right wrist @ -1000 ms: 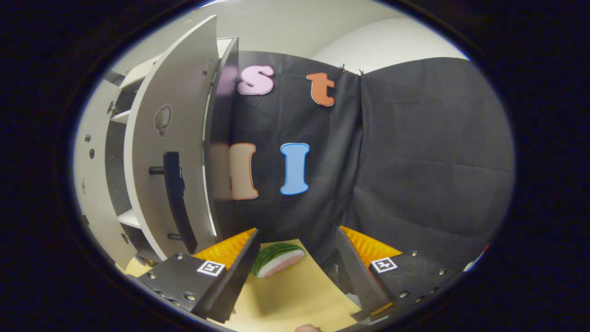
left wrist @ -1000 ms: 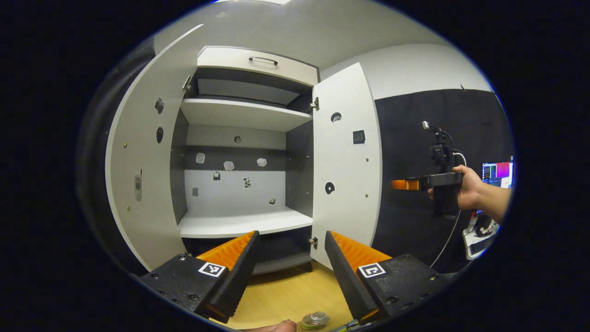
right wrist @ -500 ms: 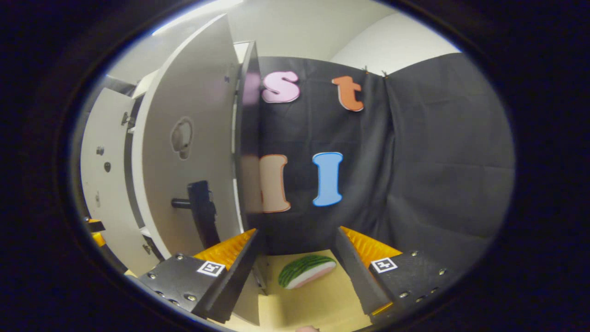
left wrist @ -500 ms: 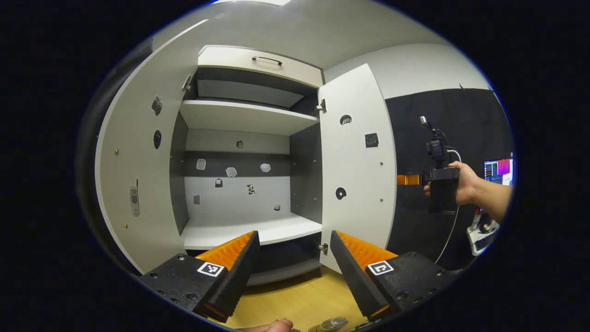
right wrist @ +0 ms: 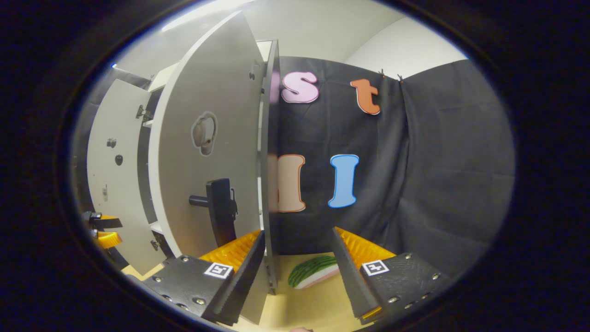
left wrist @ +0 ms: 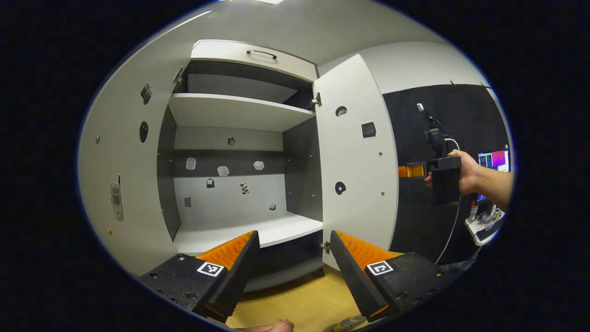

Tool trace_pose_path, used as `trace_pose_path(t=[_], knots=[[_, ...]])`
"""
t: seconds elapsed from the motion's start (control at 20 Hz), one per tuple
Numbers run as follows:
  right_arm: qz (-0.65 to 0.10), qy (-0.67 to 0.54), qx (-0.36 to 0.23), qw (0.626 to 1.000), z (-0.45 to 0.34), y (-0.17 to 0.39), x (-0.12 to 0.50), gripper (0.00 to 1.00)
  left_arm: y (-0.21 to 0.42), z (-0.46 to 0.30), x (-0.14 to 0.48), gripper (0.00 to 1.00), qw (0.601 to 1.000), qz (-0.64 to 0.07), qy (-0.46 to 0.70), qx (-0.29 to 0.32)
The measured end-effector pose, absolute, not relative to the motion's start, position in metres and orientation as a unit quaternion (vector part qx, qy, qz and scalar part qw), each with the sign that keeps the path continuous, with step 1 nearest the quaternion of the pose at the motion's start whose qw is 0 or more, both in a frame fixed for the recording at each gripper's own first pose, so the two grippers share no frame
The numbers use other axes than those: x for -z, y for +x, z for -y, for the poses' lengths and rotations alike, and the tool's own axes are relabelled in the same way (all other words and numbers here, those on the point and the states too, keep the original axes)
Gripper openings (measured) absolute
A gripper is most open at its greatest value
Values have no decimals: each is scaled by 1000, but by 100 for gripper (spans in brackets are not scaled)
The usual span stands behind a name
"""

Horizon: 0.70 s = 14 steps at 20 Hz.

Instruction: Grasp the bottle in the cabinet with the left hand and place it on the coaster, then close the right door with the right hand and the left door with the left hand.

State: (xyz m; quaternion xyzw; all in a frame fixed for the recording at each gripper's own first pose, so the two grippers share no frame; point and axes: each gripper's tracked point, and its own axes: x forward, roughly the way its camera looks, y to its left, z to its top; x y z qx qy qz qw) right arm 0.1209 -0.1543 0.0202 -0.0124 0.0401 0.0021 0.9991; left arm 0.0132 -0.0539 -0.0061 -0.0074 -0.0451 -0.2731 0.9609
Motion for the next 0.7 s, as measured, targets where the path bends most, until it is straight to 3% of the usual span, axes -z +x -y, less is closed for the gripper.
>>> trace_pose_path(t=[0.3,0.6,0.7], knots=[[-38,-5,-36,999,108,122,-17,87,-8,52,-1,97,967,44,-16,251],[-44,16,4,999,108,123,-15,84,-62,31,-17,97,977,55,3,205],[-35,-3,8,999,104,123,-20,87,-79,20,-18,96,980,55,11,190]])
